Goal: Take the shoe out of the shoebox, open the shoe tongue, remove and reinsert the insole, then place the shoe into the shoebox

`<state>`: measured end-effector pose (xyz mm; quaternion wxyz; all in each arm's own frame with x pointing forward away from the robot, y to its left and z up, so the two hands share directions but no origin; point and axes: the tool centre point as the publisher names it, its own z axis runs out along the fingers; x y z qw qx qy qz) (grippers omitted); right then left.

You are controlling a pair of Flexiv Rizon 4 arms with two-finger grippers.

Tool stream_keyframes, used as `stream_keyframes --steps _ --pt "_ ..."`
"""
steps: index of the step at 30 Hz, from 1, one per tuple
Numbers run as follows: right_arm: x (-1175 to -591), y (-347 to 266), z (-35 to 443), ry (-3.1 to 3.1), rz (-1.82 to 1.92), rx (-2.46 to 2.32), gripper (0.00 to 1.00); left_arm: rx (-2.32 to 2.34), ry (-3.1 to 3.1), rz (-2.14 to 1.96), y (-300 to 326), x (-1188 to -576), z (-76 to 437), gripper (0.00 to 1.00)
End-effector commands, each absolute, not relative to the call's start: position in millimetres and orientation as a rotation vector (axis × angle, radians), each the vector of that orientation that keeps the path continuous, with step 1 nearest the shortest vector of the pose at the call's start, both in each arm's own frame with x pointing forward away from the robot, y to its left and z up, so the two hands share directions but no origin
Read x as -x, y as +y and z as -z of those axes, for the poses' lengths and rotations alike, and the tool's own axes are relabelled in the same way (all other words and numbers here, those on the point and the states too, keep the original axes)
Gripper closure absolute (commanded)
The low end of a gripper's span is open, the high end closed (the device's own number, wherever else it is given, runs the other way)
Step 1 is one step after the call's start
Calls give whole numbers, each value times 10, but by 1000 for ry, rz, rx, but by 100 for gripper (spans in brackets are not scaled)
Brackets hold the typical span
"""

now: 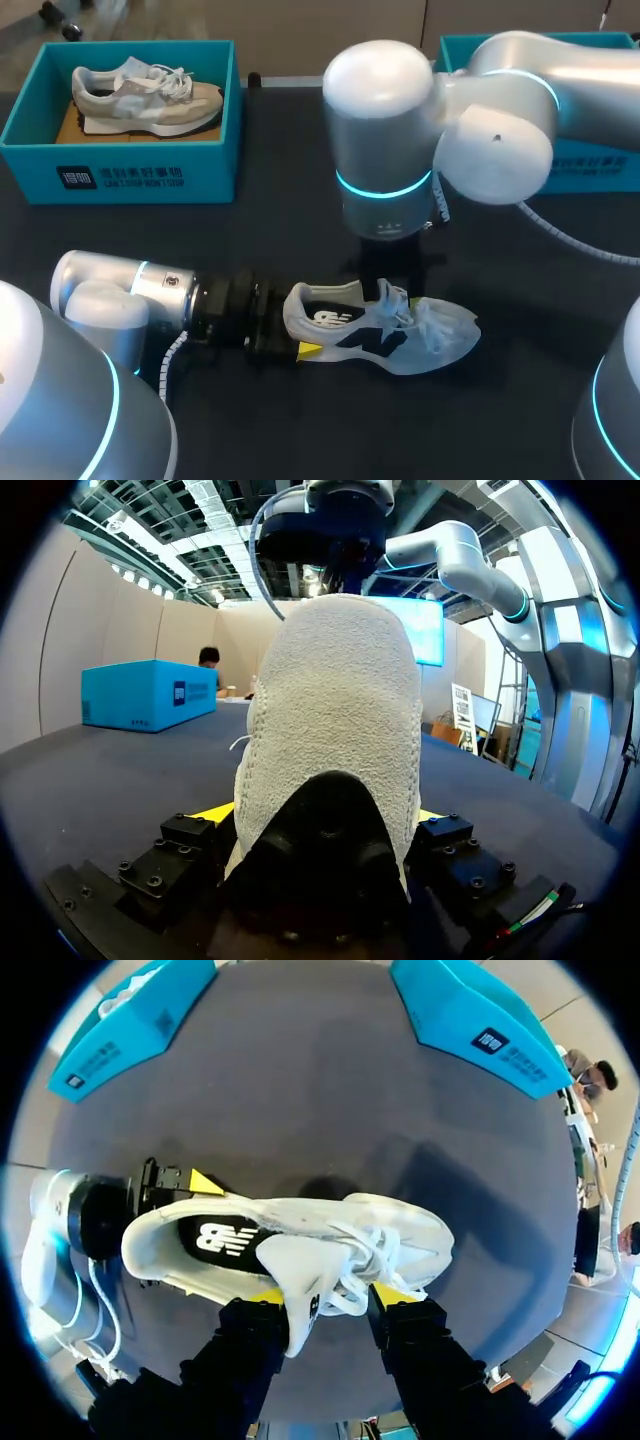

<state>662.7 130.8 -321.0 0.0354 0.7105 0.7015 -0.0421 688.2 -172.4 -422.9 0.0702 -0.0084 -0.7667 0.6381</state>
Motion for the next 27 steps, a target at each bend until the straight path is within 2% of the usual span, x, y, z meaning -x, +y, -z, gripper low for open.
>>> stream_keyframes --steps 1,11,13,17,18,19,27 --pt "-6630 1195 3218 2205 74 -2214 56 25 -2308 -1916 -1744 -6878 4233 100" --pt "-6626 1170 3229 2271 32 -2232 62 25 -2308 -1916 -1744 -6878 4233 100" --pt "-6621 1173 3217 2275 28 -2232 66 25 -2308 -1916 -1744 -6878 4233 100" --pt "-6609 1166 3187 2319 -38 -2236 82 25 -2308 -1916 -1744 -6878 4233 100" --pt "-6603 1156 3178 2344 -79 -2235 93 25 -2308 -1916 -1744 -6878 4233 100" --pt "-6597 1144 3173 2356 -98 -2238 100 25 -2308 -1916 -1744 -6878 4233 100" --pt "-6581 981 3181 2514 -324 -2253 100 25 -2308 -1916 -1744 -6878 4233 100"
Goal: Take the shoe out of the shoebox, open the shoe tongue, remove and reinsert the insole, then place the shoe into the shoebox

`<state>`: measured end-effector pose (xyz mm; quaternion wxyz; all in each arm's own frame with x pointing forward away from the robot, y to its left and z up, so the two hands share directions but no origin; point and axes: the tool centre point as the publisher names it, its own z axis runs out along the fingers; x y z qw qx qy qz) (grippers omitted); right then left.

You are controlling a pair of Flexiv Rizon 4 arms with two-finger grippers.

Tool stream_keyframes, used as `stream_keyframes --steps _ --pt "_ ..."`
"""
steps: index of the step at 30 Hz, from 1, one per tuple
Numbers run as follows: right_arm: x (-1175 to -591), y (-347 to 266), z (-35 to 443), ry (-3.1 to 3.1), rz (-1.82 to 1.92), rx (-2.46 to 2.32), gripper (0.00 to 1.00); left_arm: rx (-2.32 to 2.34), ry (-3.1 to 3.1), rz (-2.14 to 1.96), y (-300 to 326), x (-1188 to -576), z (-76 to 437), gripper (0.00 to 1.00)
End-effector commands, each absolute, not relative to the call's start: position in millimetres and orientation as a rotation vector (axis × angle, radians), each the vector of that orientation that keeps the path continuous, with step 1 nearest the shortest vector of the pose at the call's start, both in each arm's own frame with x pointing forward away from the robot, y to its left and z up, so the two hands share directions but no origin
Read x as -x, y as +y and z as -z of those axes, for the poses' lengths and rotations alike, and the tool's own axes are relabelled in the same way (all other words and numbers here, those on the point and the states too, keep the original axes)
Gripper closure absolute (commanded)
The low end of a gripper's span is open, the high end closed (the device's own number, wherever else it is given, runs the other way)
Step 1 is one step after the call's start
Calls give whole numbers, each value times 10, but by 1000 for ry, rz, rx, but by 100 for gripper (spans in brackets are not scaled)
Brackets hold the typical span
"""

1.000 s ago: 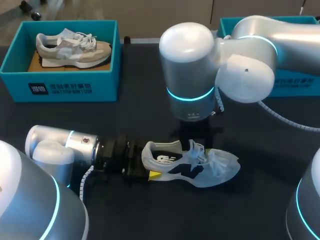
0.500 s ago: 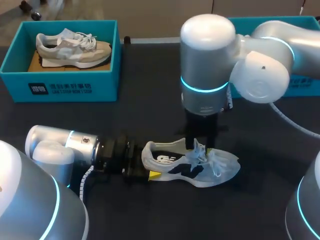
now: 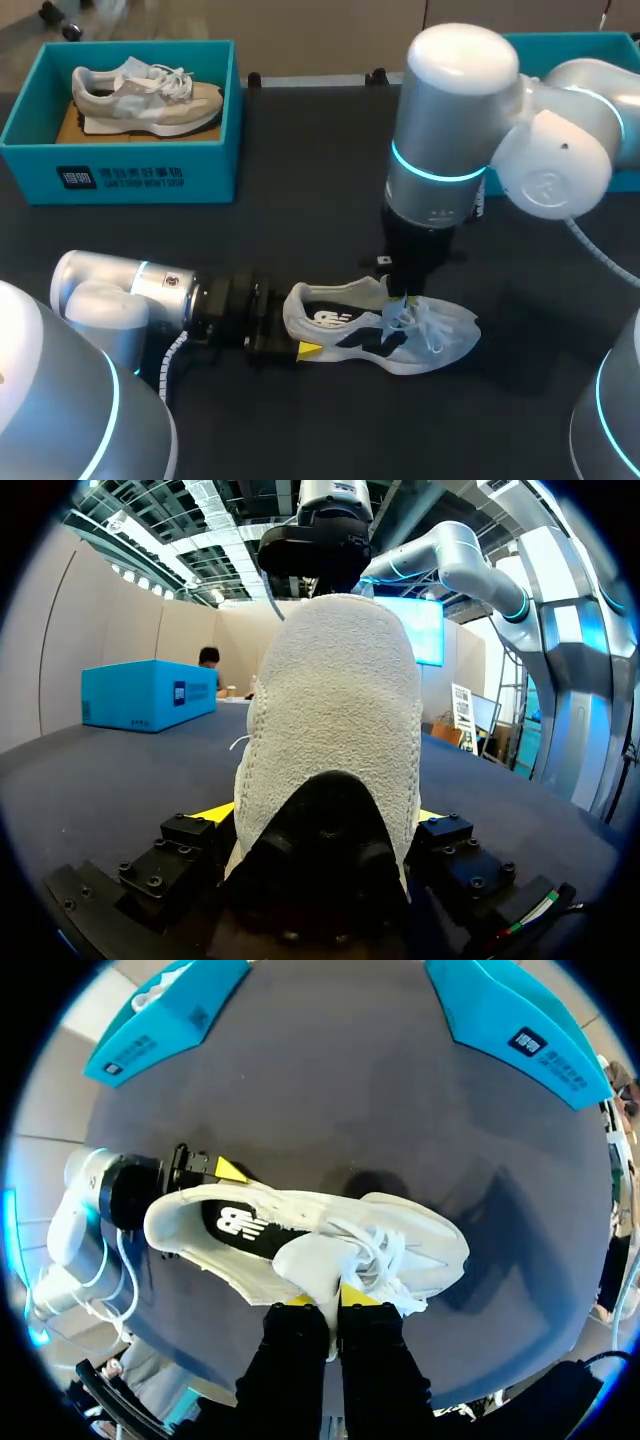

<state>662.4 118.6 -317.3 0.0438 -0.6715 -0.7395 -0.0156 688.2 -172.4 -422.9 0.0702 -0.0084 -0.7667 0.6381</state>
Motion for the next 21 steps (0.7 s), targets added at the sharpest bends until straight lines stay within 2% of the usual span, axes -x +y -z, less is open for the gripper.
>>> stream_keyframes --steps 1,21 --pt "-6583 936 3189 -2123 311 1900 100 25 -2308 -1916 -1744 -6878 4233 100" --pt "-6603 442 3433 -1884 585 1732 100 25 -2308 -1916 -1744 -6878 4233 100"
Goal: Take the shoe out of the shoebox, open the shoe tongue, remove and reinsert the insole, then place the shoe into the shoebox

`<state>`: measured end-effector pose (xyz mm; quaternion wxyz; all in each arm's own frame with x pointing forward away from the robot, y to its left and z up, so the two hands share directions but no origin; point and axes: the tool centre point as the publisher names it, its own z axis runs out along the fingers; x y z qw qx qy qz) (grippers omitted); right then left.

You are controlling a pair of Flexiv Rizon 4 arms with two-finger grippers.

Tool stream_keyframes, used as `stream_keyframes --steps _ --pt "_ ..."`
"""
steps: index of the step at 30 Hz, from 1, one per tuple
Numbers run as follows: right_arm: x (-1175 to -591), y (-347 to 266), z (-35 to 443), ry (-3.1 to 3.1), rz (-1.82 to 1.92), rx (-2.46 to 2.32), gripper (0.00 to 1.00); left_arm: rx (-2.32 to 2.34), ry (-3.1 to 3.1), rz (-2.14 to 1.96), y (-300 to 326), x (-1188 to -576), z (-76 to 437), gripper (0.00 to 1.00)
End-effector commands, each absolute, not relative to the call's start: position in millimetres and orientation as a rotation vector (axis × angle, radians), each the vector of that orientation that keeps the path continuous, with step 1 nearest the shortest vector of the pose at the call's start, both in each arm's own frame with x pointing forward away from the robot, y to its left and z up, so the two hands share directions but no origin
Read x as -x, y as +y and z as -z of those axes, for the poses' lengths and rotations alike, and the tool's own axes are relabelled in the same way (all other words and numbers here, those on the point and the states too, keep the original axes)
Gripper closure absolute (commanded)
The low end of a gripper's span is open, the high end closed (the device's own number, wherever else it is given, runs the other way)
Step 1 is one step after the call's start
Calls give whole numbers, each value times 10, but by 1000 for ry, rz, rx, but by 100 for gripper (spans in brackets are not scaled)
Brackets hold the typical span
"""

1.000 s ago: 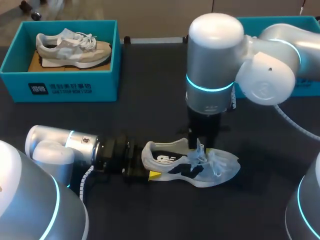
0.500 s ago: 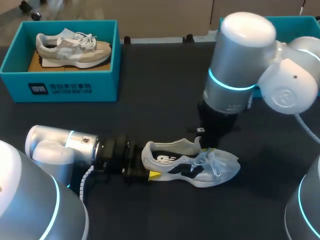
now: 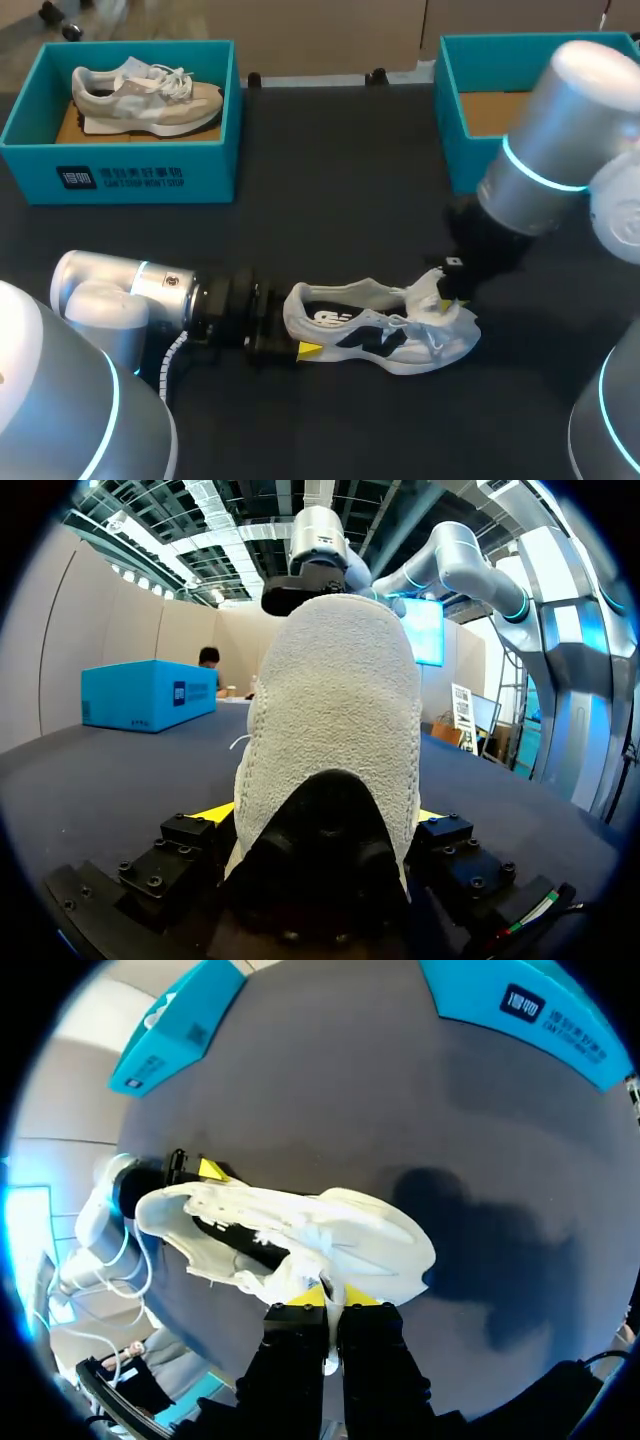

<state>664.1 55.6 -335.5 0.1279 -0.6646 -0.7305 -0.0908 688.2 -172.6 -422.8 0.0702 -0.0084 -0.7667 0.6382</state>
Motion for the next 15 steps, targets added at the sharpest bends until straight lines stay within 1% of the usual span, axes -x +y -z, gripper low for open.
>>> stream_keyframes --steps 1,15 --pt "-6601 423 3445 -1878 600 1725 100 25 -2308 -1916 -1744 -6878 4233 100" --pt "-6581 210 3697 -1818 752 1616 100 25 -2308 -1916 -1744 -6878 4233 100"
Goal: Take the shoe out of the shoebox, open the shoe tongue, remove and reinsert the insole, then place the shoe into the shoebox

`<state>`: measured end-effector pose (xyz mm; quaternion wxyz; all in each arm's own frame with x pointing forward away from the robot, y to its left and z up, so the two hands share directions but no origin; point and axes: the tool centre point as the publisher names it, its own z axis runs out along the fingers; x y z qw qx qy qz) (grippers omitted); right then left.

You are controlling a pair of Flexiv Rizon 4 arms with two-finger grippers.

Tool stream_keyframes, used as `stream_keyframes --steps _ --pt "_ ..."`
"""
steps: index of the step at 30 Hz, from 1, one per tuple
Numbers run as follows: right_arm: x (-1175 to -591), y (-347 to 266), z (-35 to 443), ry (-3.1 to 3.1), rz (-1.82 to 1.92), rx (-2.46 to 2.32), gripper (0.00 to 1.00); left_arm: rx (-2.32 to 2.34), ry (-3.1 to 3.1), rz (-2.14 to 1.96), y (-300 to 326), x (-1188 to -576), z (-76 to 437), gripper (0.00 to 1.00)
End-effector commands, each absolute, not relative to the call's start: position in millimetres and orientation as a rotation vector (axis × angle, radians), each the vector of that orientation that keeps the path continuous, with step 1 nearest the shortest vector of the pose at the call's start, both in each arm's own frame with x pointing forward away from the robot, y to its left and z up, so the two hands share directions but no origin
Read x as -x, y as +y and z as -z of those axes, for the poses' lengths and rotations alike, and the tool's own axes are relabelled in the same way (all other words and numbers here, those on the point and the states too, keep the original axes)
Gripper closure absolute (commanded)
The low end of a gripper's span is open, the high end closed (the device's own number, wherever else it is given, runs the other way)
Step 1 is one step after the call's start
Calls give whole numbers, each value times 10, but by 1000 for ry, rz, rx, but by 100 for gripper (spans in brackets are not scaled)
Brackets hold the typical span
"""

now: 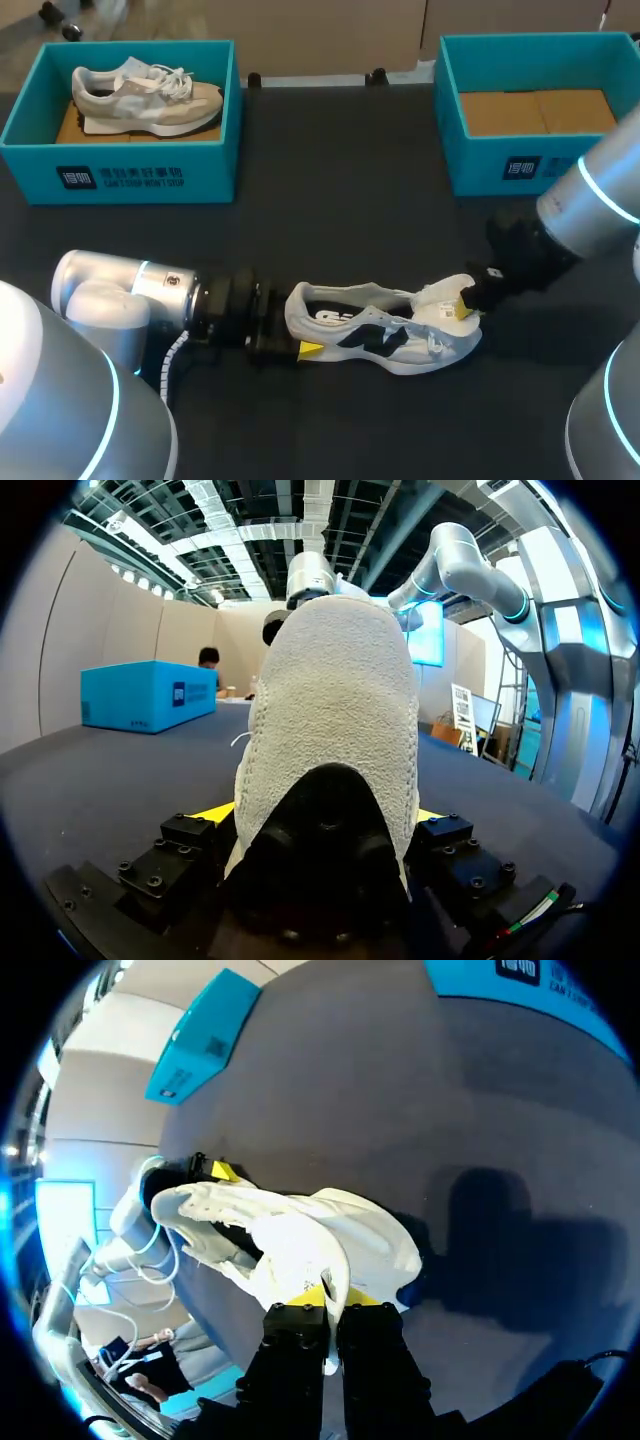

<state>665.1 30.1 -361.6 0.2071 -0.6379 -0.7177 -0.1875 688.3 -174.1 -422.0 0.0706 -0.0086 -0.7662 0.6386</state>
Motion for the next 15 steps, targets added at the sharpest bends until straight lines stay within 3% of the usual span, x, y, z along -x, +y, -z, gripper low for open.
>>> stream_keyframes --steps 1,8,9,12,13,15 --pt "-6577 204 3706 -1816 757 1616 100 25 -2308 -1916 -1744 -6878 4233 100" --pt "-6574 154 3744 -1793 838 1570 100 25 -2308 -1916 -1744 -6878 4233 100" --pt "-6574 151 3749 -1789 843 1563 95 25 -2308 -1916 -1744 -6878 4233 100" --pt "-6572 159 3704 -1803 835 1564 60 25 -2308 -1916 -1744 -6878 4233 100" --pt "-6571 162 3666 -1816 828 1570 44 25 -2308 -1916 -1744 -6878 4233 100" --pt "-6570 175 3553 -1856 797 1598 0 25 -2308 -1916 -1744 -6878 4233 100"
